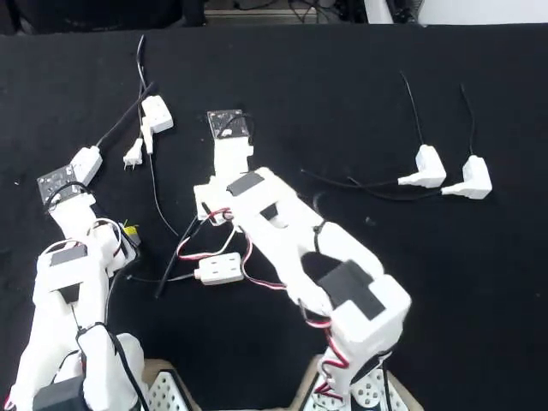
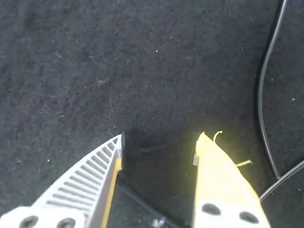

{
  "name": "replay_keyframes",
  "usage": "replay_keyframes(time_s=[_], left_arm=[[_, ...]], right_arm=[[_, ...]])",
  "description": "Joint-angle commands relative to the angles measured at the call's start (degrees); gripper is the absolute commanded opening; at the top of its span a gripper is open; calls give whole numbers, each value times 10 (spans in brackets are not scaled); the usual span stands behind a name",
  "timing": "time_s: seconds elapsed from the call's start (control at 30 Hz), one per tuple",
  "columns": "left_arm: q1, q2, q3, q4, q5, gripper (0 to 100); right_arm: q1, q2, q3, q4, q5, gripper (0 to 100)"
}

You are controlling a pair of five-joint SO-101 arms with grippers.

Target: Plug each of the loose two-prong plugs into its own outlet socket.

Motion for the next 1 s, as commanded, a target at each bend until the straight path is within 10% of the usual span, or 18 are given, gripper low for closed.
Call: replay_keyframes(time_s=[0.0, 0.33, 0.97], left_arm=[[-5, -11, -7, -6, 6, 245], [-5, -11, -7, -5, 6, 245], [-5, -12, -8, -4, 6, 245]], right_arm=[[24, -95, -28, 36, 42, 11], [-18, 22, 0, -138, -38, 332], [2, 152, -171, -39, -108, 160]])
